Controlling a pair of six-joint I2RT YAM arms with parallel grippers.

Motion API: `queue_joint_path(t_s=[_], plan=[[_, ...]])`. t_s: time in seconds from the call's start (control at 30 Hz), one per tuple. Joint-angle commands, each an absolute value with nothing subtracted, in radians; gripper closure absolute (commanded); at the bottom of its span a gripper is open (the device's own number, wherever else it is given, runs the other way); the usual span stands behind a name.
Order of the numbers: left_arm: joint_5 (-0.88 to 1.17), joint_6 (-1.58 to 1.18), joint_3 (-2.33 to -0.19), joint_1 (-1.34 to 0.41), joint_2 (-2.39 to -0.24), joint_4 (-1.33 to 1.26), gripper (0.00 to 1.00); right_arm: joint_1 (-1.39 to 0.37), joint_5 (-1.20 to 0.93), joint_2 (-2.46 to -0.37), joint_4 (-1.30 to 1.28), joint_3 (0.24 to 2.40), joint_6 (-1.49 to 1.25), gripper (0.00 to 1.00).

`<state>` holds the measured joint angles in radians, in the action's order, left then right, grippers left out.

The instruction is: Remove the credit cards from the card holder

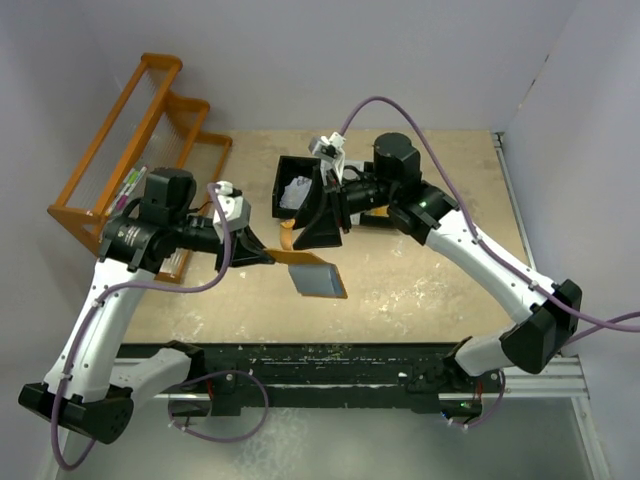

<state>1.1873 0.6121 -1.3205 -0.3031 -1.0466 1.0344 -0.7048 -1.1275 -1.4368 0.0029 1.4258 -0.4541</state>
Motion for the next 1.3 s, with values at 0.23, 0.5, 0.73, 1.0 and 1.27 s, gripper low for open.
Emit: queue_joint_path(t_s=[0.23,0.5,0.73,1.0,1.27], plan=[[1.116,0.243,-1.378,-0.304,-1.184,0.978,1.00,-0.557,-0.934,-1.314,0.026,1.287,-0.413,0.00],[1.213,0.076,-1.376,-0.304,-1.206,0.883,1.00,-0.495,-1.030,-1.169,0.202,1.135,-0.498,0.00],[1.250,0.056,-1.383,-0.304,-1.216,0.878,1.00,-0.497,-1.099,-1.164,0.423,1.085,-0.597,0.01],[1.297,0.045,-1.403,-0.304,-1.217,0.872,1.00,-0.499,-1.055,-1.216,0.362,1.109,-0.547,0.07],[1.348,0.051,-1.423,-0.304,-1.218,0.888,1.00,-0.496,-1.055,-1.277,0.316,1.141,-0.505,0.08]])
